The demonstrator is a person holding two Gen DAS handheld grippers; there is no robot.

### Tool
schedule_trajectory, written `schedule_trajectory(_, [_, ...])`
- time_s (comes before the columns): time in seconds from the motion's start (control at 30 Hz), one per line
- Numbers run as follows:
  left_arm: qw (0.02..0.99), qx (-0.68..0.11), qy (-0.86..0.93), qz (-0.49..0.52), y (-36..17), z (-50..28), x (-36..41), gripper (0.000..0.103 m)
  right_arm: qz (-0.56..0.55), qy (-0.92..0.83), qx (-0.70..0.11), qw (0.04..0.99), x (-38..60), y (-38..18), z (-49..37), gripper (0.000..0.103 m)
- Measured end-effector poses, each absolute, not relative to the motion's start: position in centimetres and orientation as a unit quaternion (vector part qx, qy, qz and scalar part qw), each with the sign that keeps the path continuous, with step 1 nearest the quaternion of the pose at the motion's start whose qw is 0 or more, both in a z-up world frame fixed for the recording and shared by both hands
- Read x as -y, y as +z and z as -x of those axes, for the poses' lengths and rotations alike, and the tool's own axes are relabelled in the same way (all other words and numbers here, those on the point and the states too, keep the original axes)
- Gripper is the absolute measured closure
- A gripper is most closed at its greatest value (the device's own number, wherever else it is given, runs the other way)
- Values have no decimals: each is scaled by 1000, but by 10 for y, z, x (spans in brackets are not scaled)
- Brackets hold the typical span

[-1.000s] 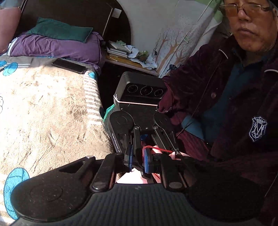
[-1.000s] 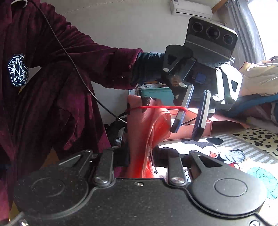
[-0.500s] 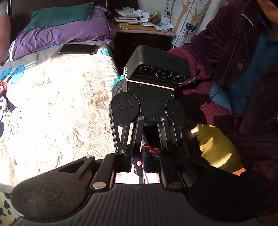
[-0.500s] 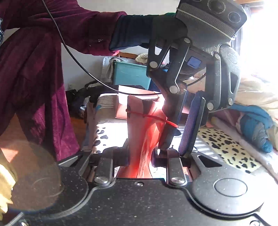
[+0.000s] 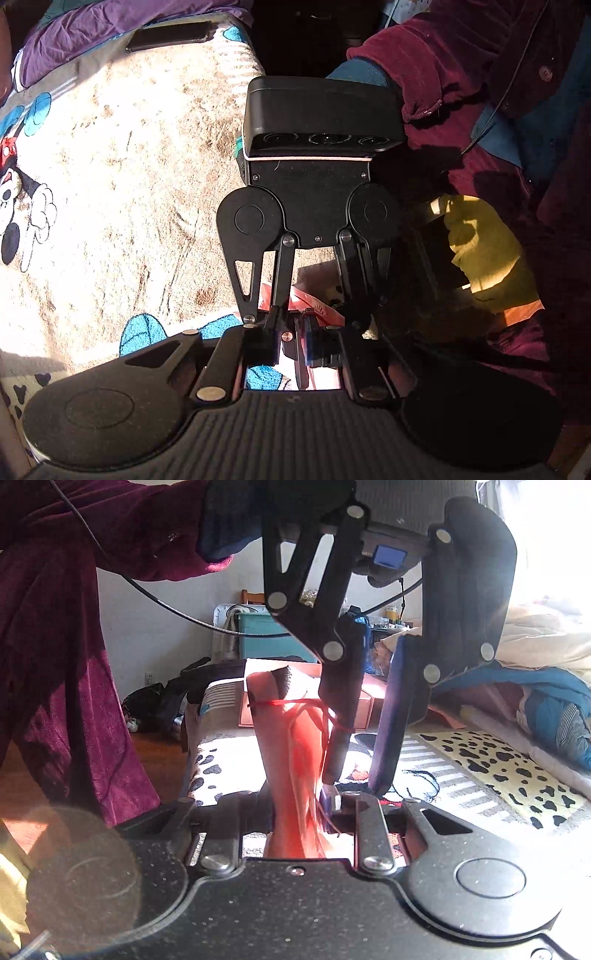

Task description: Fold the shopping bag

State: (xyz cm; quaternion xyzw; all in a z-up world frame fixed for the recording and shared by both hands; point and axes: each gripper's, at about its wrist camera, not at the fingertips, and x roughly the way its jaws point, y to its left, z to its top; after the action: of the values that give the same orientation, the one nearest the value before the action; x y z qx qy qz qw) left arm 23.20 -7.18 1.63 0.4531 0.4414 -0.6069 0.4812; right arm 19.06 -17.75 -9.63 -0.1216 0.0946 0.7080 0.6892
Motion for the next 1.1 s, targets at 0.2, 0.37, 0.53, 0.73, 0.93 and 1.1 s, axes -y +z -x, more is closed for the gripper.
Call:
schedule_trajectory(0.2, [456, -448, -590, -493, 18, -228, 78, 92, 114, 707, -110, 689, 166, -107, -193, 80])
schedule_trajectory(0.37, [399, -450, -529, -598, 5, -212, 115, 92, 106, 695, -128, 699, 151, -109, -198, 79])
schedule_trajectory(0.53, [385, -406, -446, -698, -17, -190, 137, 93, 65, 684, -152, 711, 156, -115, -214, 79])
schedule_trajectory(0.73, [486, -193, -367, -769, -33, -145, 123, 94, -7, 665, -174, 726, 185, -127, -236, 77])
schedule_trajectory(0.93, [482, -25, -319, -816, -66, -117, 104, 94, -33, 642, -184, 744, 196, -133, -246, 76])
schedule_trajectory(1.1, [463, 35, -349, -814, -70, -108, 84, 94, -28, 637, -182, 749, 183, -132, -237, 74])
